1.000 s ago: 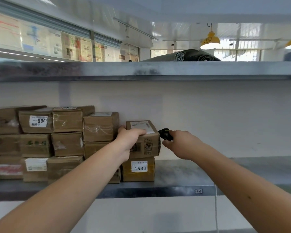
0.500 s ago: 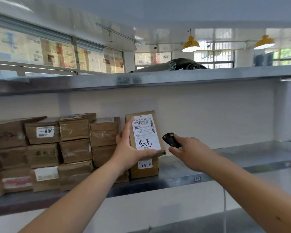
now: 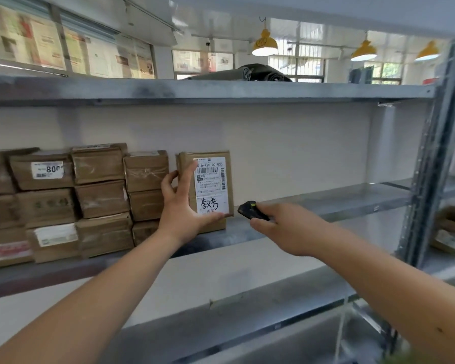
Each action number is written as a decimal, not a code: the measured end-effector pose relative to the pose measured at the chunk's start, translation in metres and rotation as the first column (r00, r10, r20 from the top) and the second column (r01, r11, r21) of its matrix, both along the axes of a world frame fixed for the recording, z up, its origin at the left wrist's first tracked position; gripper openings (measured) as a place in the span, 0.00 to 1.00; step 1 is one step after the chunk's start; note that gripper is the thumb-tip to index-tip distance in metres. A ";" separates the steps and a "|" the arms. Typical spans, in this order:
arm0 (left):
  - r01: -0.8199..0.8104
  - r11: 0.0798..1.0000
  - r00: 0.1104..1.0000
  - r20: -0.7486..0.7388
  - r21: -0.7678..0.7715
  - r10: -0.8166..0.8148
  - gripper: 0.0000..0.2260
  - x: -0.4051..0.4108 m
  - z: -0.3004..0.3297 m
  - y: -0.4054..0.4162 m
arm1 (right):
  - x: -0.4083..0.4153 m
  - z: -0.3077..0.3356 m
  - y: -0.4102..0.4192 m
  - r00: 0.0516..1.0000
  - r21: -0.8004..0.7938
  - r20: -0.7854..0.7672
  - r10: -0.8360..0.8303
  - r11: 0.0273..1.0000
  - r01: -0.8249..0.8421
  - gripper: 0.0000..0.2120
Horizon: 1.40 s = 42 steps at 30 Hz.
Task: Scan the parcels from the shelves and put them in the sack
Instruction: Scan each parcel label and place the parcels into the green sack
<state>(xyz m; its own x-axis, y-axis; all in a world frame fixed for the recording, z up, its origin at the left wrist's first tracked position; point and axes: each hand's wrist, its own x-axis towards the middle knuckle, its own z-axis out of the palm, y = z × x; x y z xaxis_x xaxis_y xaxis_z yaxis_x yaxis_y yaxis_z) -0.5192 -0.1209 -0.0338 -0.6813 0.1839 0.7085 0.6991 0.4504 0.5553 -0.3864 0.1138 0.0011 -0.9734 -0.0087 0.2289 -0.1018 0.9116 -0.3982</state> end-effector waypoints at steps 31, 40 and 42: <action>0.068 0.992 0.997 -0.022 -0.102 -0.071 0.57 0.022 -0.041 0.025 | 0.097 -0.004 -0.009 0.975 0.267 0.178 -0.134 0.960 0.083 0.20; 0.186 0.979 0.977 0.116 -0.078 -0.177 0.58 0.044 -0.077 0.070 | 0.098 -0.036 0.031 0.955 0.157 0.153 -0.255 0.960 0.231 0.24; 0.250 0.966 0.960 0.147 -0.067 -0.238 0.58 0.052 -0.094 0.087 | 0.101 -0.054 0.049 0.942 0.110 0.155 -0.299 0.952 0.284 0.25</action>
<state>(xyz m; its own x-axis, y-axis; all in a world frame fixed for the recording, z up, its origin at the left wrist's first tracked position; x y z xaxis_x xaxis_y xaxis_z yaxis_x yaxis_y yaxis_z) -0.4671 -0.0337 -0.1276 -0.6974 0.4112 0.5869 0.7137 0.3246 0.6207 -0.2850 0.1627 -0.0530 -0.9604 0.2688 0.0729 0.2349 0.9226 -0.3061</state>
